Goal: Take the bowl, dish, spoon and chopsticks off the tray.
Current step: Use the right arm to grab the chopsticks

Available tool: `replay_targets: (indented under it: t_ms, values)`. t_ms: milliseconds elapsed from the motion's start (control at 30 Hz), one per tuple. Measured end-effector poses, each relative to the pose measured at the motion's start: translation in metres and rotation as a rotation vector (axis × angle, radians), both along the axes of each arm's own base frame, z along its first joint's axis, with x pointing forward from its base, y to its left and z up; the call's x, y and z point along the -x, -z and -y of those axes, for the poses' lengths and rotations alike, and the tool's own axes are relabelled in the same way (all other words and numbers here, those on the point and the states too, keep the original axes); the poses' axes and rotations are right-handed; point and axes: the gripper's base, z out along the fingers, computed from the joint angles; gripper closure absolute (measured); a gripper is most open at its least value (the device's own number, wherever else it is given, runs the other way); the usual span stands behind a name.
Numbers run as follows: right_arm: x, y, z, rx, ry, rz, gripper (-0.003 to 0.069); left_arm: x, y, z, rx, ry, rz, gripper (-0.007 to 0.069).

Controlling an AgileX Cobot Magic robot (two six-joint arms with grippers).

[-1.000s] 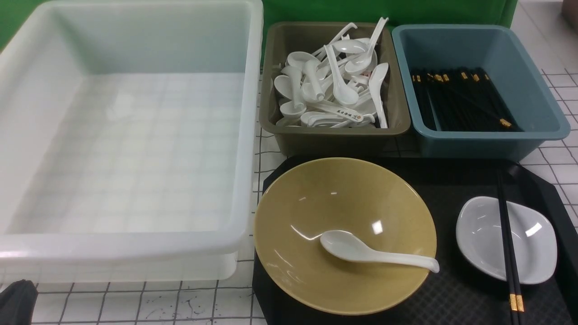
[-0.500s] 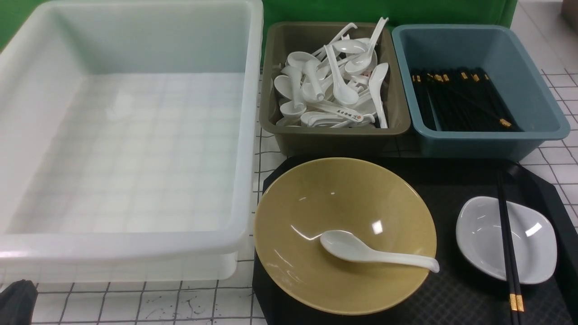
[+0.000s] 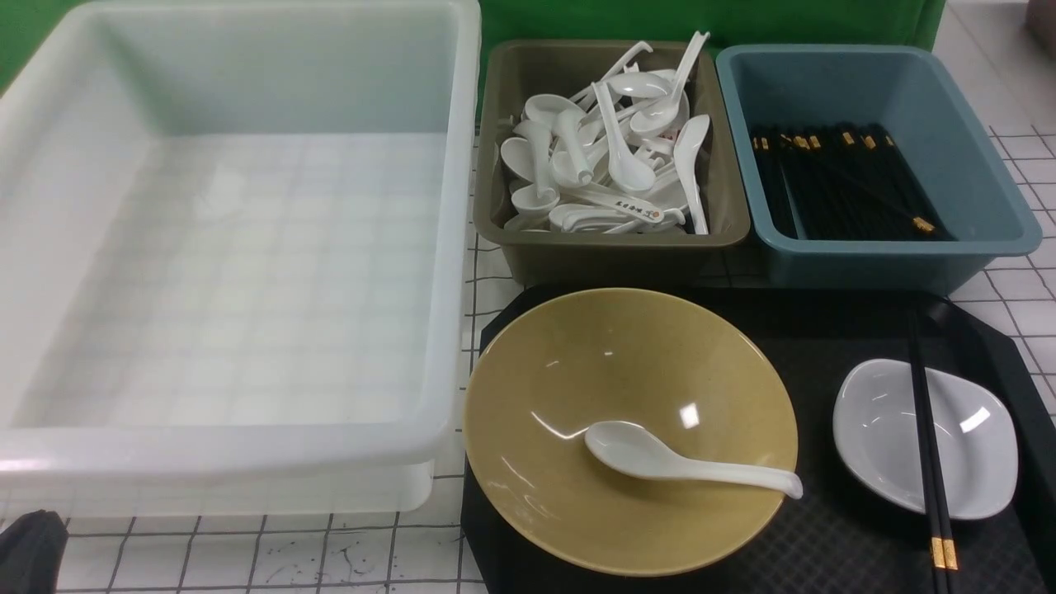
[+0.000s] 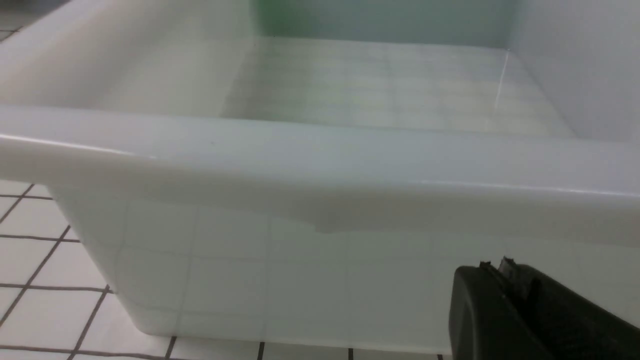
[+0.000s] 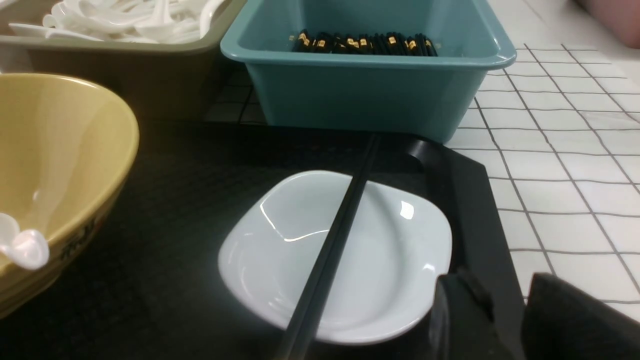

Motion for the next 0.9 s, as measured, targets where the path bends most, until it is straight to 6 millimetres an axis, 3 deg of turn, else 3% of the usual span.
replay_targets:
  t_ms: [233,367,400,467,500,533,567,633,733,900]
  values:
    - [0.0,0.0,0.0,0.0,0.0,0.0,0.0421,0.0,-0.001,0.001,0.042,0.003,0.012,0.0639]
    - [0.0,0.0,-0.001,-0.102,0.019,0.002,0.0421,-0.001,-0.007,0.007,0.459,-0.012,0.081,0.0639]
    - [0.0,-0.001,-0.001,-0.197,0.036,0.002,0.0421,-0.002,-0.009,0.01,0.684,-0.02,0.1,0.0639]
    - [0.0,-0.002,-0.002,-0.399,0.072,0.007,0.0421,-0.002,-0.012,0.012,0.943,-0.03,0.117,0.0639]
    - [0.0,-0.002,-0.002,-0.422,0.077,0.009,0.0421,-0.002,-0.012,0.012,0.951,-0.032,0.118,0.0639]
    - [-0.001,-0.003,-0.003,-0.545,0.095,0.015,0.0421,-0.002,-0.014,0.013,1.077,-0.035,0.124,0.0639]
    - [-0.001,-0.006,-0.004,-0.812,0.135,0.033,0.0421,-0.002,-0.016,0.014,1.243,-0.038,0.132,0.0639]
    - [-0.002,-0.008,-0.004,-1.027,0.163,0.045,0.0421,-0.002,-0.017,0.015,1.329,-0.038,0.134,0.0639]
    - [-0.002,-0.008,-0.004,-1.104,0.179,0.037,0.0421,-0.002,-0.018,0.015,1.356,-0.037,0.134,0.0639]
    - [-0.001,-0.006,-0.004,-0.976,0.163,0.023,0.0421,-0.002,-0.018,0.015,1.358,-0.038,0.141,0.0639]
